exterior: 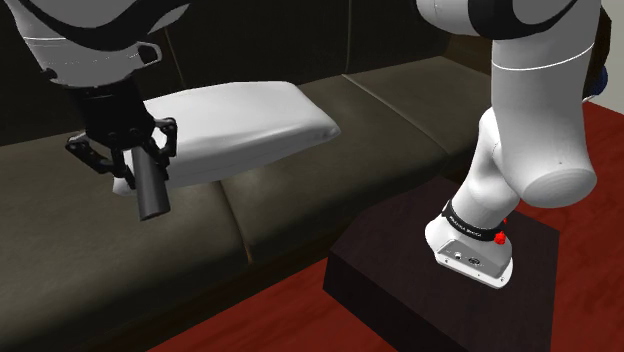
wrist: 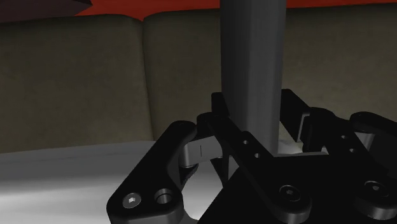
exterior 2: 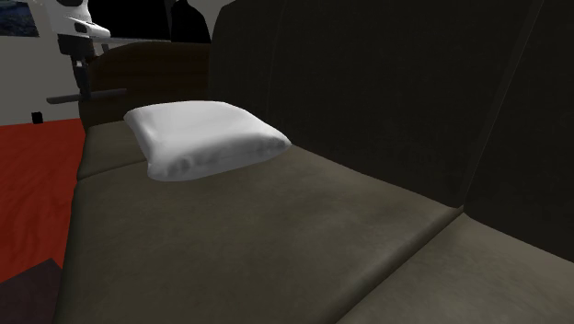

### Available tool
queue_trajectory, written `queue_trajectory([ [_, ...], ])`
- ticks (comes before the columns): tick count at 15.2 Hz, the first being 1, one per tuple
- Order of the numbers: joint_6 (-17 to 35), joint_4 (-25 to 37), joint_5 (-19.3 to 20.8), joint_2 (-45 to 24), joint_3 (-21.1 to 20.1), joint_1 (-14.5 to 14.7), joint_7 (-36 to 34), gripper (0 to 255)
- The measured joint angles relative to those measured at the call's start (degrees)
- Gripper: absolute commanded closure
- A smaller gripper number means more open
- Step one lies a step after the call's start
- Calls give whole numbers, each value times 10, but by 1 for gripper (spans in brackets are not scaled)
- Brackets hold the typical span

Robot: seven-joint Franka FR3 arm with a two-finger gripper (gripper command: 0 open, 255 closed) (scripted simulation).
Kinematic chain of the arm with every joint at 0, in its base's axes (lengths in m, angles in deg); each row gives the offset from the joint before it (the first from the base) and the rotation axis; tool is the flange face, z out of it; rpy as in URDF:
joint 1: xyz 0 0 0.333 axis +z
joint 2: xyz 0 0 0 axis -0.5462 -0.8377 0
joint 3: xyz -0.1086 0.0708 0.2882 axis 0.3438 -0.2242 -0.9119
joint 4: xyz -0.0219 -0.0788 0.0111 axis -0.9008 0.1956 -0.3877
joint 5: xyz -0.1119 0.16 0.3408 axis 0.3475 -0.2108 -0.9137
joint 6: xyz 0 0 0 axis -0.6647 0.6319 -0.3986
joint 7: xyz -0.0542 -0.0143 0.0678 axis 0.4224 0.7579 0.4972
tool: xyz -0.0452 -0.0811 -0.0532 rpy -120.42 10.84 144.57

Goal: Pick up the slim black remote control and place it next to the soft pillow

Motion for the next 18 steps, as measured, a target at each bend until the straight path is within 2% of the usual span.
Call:
queue_trajectory([
  [18, 123, -96, 6, -26, 5, -3, 5, 255],
])
